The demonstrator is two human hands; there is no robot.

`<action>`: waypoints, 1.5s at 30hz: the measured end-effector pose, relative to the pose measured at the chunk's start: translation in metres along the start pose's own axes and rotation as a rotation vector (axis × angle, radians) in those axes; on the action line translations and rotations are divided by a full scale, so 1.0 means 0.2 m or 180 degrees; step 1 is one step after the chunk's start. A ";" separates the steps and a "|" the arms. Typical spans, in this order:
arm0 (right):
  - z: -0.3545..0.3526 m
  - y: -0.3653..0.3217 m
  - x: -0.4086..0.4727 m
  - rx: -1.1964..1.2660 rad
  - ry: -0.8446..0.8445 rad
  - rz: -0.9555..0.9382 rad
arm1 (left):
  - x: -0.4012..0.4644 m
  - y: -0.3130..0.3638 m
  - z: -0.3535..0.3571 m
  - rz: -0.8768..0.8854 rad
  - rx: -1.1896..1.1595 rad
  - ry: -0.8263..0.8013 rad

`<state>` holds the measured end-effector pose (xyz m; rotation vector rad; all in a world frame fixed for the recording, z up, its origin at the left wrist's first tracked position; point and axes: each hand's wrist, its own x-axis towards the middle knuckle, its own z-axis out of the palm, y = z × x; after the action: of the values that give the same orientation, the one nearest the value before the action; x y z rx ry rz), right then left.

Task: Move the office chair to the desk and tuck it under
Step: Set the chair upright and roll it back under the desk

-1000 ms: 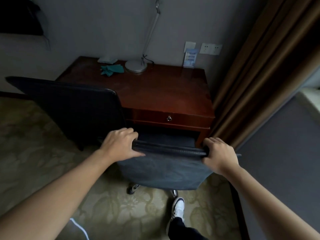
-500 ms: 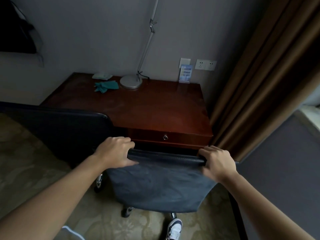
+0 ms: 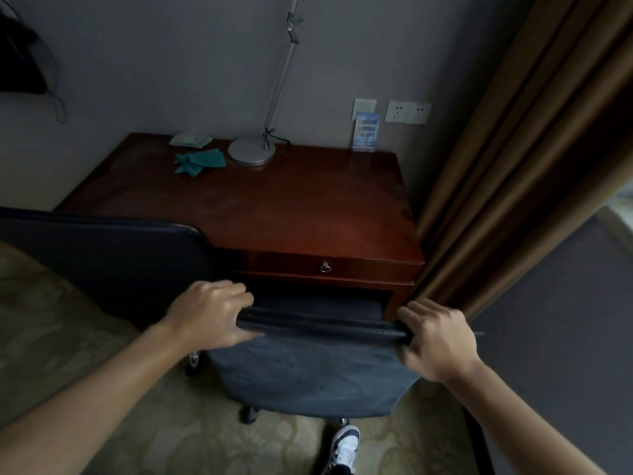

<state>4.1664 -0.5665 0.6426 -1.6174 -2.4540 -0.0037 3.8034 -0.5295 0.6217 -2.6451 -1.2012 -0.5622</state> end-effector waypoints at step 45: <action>0.06 0.31 0.75 -0.0098 0.0103 -0.0316 | 0.54 -0.53 0.23 -0.0142 0.0049 -0.0026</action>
<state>4.1643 -0.4028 0.6489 -1.4938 -2.5186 -0.0823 3.7998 -0.3717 0.6246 -2.6164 -1.2644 -0.5475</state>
